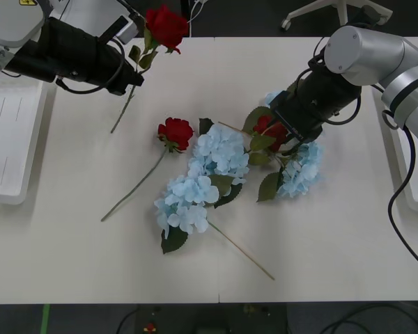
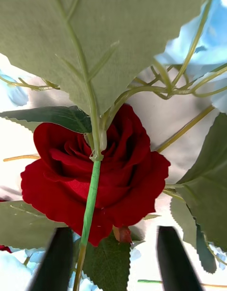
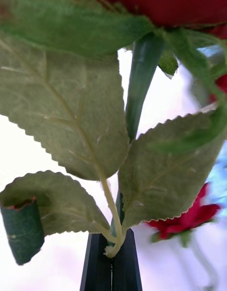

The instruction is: Put the red flowers into the right box and the blue flowers into the left box

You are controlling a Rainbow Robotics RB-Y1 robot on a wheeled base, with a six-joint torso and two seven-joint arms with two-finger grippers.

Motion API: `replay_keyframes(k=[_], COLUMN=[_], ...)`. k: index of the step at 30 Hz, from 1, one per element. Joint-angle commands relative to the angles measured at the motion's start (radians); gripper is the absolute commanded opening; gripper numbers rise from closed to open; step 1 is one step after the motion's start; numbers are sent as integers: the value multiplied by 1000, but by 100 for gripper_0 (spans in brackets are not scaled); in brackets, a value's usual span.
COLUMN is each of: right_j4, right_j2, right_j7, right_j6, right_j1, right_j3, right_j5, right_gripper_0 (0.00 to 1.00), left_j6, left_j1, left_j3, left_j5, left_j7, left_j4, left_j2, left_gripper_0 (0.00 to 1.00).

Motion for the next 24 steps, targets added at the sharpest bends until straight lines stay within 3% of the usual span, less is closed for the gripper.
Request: replay_keyframes(k=[1, 3, 10, 17, 24], right_j4=[2, 5, 37, 49, 22], right_j2=[24, 24, 11, -30, -117], right_j7=[-34, -36, -31, 12, 371], right_j6=[-7, -7, -5, 22, 84], right_j1=[-62, -62, -85, -105, -111], right_j3=[2, 2, -3, -50, -110], right_j5=[2, 1, -33, -53, -52], right_gripper_0=[7, 0, 0, 0, 0], left_j6=[-57, -85, -191, -165, -105], left_j1=[-44, -44, -35, 68, 129], left_j3=[1, 1, 1, 3, 1], left_j5=[60, 79, 255, 539, 631], left_j7=[134, 213, 512, 650, 638], left_j4=[-94, -153, -370, -598, -736], left_j2=[40, 53, 172, 314, 326], left_gripper_0=[0, 0, 0, 0, 0])
